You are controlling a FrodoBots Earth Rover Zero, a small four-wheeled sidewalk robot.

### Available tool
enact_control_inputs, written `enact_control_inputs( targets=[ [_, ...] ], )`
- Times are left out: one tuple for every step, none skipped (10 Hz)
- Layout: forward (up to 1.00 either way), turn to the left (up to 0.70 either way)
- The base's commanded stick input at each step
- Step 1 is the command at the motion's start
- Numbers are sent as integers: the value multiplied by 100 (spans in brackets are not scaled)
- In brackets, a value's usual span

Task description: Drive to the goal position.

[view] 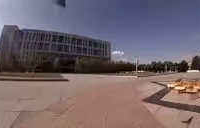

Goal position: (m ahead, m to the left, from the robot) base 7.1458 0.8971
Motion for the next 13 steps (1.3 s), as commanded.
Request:
enact_control_inputs(
  targets=[
    [70,0],
    [70,0],
    [70,0],
    [70,0],
    [70,0],
    [70,0],
    [70,0],
    [70,0],
    [70,0],
    [70,0],
    [70,0],
    [70,0],
    [70,0]
  ],
)
